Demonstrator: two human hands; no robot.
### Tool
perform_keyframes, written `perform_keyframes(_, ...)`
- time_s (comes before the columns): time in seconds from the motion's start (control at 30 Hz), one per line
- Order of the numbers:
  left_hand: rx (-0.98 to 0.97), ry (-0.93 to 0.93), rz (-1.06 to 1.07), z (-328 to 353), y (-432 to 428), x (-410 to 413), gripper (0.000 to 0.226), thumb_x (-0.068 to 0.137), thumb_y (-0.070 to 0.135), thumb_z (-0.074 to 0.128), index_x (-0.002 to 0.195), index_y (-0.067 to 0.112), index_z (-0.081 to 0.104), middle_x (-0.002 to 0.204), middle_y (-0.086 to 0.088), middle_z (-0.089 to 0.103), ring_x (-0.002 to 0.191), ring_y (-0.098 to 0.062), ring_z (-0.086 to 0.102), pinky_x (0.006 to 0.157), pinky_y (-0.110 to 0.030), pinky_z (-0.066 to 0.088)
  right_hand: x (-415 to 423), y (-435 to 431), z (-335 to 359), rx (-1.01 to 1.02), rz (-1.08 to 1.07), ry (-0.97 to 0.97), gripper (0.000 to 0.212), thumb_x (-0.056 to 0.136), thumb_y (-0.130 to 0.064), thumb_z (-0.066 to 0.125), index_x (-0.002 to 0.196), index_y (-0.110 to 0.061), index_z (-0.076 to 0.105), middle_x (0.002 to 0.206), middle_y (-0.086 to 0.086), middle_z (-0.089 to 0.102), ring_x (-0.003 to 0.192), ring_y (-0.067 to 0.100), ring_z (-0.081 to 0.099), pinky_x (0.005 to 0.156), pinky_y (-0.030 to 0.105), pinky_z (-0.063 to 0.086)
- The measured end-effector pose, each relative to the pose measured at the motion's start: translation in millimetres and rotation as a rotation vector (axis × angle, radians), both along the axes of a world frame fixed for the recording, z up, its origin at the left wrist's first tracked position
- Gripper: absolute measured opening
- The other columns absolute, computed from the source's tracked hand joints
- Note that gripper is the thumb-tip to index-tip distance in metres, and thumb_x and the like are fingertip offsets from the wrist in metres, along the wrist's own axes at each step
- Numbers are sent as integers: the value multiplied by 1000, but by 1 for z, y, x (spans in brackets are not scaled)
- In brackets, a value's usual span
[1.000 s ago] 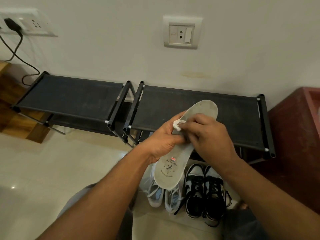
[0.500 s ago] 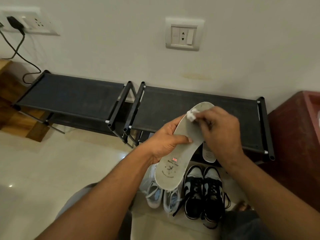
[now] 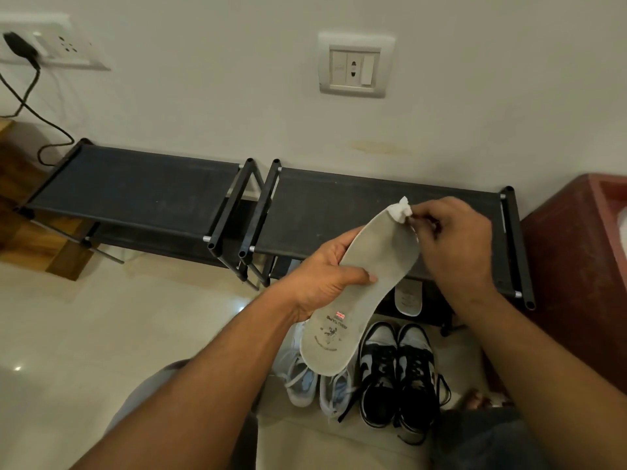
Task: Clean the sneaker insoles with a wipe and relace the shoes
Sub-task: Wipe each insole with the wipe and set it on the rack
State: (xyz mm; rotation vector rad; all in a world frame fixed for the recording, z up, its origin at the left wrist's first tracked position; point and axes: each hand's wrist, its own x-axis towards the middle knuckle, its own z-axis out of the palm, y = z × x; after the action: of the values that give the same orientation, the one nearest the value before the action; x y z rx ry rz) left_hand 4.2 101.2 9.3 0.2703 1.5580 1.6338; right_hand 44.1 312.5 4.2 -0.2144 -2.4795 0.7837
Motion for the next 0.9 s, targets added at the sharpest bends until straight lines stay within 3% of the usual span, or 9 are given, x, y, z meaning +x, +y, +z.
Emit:
perform_keyframes(0.1, 42, -9, 34, 1, -1, -1, 74, 89, -14, 70, 147, 29, 55, 129, -3, 68, 109, -23, 70, 88, -40, 62, 5, -13, -3, 66, 86, -2, 16, 92, -1, 70, 98, -13, 78, 92, 0, 69, 80, 12, 62, 72, 29, 52)
perform_keyframes(0.3, 13, -56, 70, -1, -3, -1, 61, 91, -14, 65, 142, 18, 57, 116, -8, 74, 103, -24, 73, 85, -39, 62, 4, -7, 4, -71, 124, 43, 18, 92, -2, 74, 105, -14, 80, 101, -4, 71, 90, 0, 62, 83, 10, 47)
perform_keyframes(0.47, 58, -119, 130, -2, 1, 0, 44, 103, 8, 68, 145, 16, 59, 128, -15, 73, 110, -26, 72, 90, -37, 61, 7, -20, 0, 2, 260, 2, 15, 96, -12, 73, 109, -19, 77, 107, -7, 69, 101, 9, 63, 88, 26, 52)
perform_keyframes(0.57, 52, -90, 156, -2, 1, -1, 36, 108, 19, 62, 143, 17, 62, 130, -15, 73, 115, -25, 72, 98, -38, 59, 7, -22, 0, 30, 251, -32, 17, 94, -21, 76, 111, -20, 78, 112, -8, 70, 107, 12, 63, 93, 26, 50)
perform_keyframes(0.7, 30, -41, 167, -7, 2, -1, 34, 107, 10, 60, 141, 14, 64, 131, -21, 71, 117, -31, 71, 103, -45, 56, 11, -25, -2, 134, 298, -7, 18, 91, -10, 77, 107, -18, 80, 112, -6, 74, 103, 17, 66, 92, 29, 51)
perform_keyframes(0.83, 14, -17, 120, -10, 2, -3, 39, 106, 2, 59, 142, 13, 63, 130, -22, 72, 116, -37, 71, 100, -48, 59, 6, -12, 2, 128, 60, -39, 26, 91, -8, 75, 111, -23, 80, 98, -3, 75, 90, 22, 67, 83, 25, 44)
perform_keyframes(0.9, 40, 4, 117, -12, 2, -2, 49, 103, -6, 57, 146, 17, 61, 132, -22, 70, 115, -31, 69, 102, -45, 56, 15, -35, 3, 175, 200, -49, 29, 88, -4, 76, 111, -21, 80, 100, -2, 75, 92, 23, 68, 81, 31, 52)
